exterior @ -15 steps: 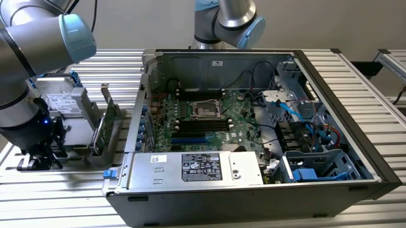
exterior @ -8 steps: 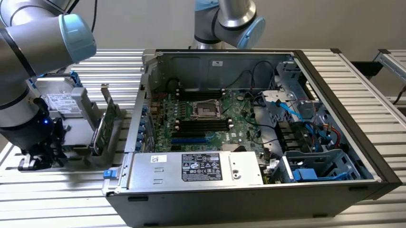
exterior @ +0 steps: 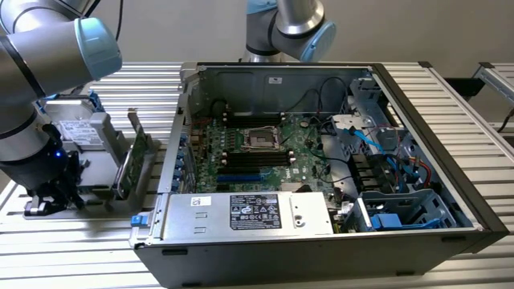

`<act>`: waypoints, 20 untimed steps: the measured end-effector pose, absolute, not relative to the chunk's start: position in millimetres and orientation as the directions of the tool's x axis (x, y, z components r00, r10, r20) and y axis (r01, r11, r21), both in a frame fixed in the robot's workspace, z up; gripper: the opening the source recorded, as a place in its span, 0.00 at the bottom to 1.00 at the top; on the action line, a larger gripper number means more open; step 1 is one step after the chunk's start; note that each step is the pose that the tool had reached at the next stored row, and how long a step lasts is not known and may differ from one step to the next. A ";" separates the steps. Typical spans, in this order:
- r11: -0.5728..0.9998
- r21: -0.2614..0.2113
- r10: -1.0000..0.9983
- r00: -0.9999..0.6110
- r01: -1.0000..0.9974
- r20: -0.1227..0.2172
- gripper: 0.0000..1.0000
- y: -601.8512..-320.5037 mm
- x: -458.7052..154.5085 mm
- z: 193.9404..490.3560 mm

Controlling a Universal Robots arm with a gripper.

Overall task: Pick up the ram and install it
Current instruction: 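Pick up the ram and move it above insertion slot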

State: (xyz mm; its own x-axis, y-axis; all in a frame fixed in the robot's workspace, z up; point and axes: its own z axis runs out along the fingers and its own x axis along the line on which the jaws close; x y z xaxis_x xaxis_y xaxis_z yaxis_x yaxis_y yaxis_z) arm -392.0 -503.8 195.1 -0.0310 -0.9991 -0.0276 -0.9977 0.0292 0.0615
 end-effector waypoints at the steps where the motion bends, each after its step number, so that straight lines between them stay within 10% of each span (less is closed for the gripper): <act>1: 0.029 0.061 -0.999 -0.031 -0.998 -0.028 0.14 -503.8 -392.0 195.1; 20: 0.029 0.062 -0.999 -0.031 -0.998 -0.029 0.14 -503.8 -392.1 226.7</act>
